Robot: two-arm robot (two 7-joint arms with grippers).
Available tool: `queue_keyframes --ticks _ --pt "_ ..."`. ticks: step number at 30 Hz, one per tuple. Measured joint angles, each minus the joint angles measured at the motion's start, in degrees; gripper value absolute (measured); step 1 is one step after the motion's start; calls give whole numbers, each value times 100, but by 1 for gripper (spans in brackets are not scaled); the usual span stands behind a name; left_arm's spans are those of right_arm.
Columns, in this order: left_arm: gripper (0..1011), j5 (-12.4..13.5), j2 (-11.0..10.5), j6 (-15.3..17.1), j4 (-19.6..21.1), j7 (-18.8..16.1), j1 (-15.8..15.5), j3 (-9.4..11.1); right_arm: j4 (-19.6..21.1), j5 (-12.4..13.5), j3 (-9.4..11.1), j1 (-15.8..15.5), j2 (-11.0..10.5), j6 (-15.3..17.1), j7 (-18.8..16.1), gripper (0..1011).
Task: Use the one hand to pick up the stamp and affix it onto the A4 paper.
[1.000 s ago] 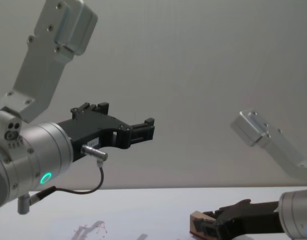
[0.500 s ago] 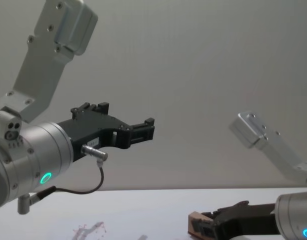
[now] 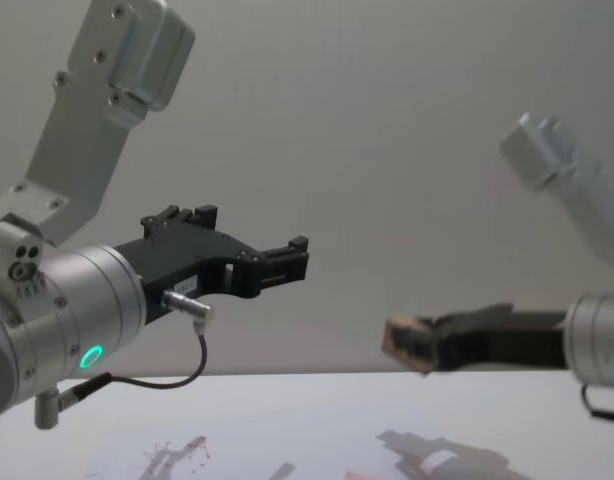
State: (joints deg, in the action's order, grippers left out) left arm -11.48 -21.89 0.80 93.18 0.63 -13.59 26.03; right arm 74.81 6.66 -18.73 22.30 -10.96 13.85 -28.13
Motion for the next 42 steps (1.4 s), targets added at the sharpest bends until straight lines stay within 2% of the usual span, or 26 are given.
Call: queue_keyframes --ticks 8,13,14,17,18,20,21,24,29,42 --pt "1001 0 0 0 0 0 0 0 838 418 223 -361 -284 177 506 217" --pt "1001 0 0 0 0 0 0 0 1525 800 424 -838 -610 460 958 217" --pt "1001 0 0 0 0 0 0 0 1525 800 424 -838 -610 460 958 217" --pt "1001 0 0 0 0 0 0 0 1896 1040 537 -1165 -821 661 1205 217" --pt "1001 0 0 0 0 0 0 0 1896 1040 537 -1165 -821 661 1205 217" --pt "1001 0 0 0 0 0 0 0 2147 1196 621 -1424 -983 806 1351 217" --pt "1001 0 0 0 0 0 0 0 2147 1196 621 -1424 -983 806 1351 217" --pt "1001 0 0 0 0 0 0 0 2390 1382 705 -1720 -1165 981 1509 217" --pt "1001 0 0 0 0 0 0 0 2613 1548 793 -2079 -1383 1170 1641 217" --pt "1001 0 0 0 0 0 0 0 2792 1609 876 -2502 -1671 1504 1777 217"
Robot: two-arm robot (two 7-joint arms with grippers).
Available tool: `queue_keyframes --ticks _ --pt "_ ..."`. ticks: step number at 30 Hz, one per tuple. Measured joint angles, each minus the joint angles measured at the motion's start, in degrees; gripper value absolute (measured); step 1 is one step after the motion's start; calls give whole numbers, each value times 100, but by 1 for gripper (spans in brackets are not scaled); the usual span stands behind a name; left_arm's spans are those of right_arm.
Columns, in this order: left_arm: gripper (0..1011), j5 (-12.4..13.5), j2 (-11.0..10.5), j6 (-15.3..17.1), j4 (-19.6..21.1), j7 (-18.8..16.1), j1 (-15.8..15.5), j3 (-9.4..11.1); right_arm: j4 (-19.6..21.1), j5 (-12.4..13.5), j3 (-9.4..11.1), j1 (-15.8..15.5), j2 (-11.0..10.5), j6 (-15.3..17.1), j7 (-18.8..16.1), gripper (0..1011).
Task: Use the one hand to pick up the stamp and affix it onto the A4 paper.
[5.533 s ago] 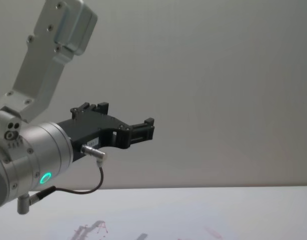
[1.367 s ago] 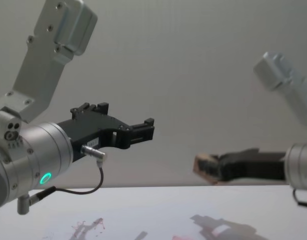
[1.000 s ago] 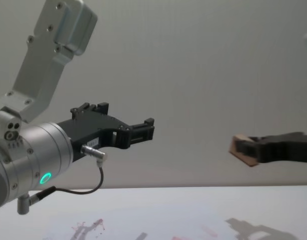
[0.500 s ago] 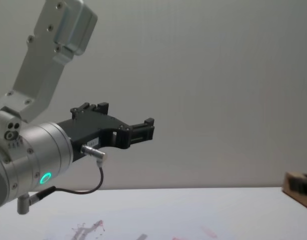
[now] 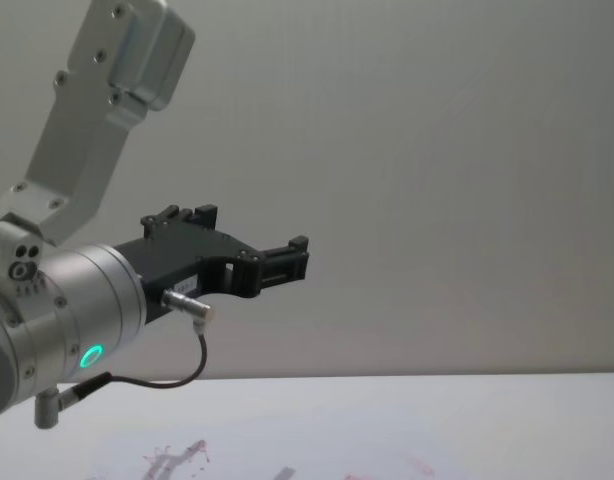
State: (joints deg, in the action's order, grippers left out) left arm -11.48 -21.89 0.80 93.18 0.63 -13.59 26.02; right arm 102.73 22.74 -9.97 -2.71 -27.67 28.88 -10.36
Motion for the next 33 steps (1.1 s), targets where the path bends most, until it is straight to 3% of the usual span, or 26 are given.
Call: queue_keyframes --ticks 25,33 --pt "1001 0 0 0 0 0 0 0 -162 -235 -43 39 -60 386 -183 232" --pt "1001 0 0 0 0 0 0 0 -185 -265 -50 61 -60 431 -214 470"
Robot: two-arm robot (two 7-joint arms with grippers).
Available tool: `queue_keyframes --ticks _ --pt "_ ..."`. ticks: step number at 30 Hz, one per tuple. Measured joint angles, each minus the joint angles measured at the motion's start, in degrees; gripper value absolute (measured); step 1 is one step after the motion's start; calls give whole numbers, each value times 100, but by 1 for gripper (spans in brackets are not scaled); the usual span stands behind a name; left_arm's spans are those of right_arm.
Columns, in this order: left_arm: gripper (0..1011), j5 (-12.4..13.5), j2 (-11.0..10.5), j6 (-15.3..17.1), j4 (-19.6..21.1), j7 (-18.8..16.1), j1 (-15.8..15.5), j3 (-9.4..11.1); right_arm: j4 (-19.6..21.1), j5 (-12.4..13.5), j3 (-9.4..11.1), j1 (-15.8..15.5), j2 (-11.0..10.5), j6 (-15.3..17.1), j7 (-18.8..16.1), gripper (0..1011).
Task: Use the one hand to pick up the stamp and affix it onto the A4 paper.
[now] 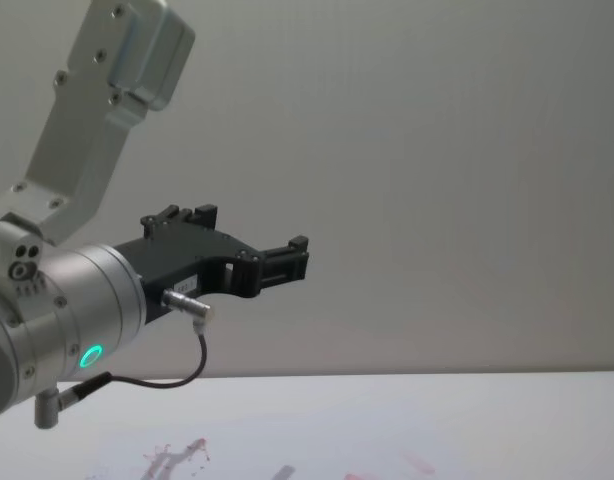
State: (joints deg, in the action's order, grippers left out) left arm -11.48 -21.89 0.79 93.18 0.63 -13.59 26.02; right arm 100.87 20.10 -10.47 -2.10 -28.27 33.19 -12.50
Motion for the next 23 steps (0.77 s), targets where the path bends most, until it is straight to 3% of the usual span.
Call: queue_keyframes --ticks 7,10,12,16,23 --pt "1001 0 0 0 0 0 0 0 -13 -15 -5 12 0 26 -16 735" --pt "1001 0 0 0 0 0 0 0 -17 -20 -6 15 0 33 -20 763" --pt "1001 0 0 0 0 0 0 0 -18 -23 -6 15 0 35 -23 880" --pt "1001 0 0 0 0 0 0 0 -21 -25 -7 17 0 39 -27 974" --pt "1001 0 0 0 0 0 0 0 -24 -28 -7 21 0 44 -31 1001"
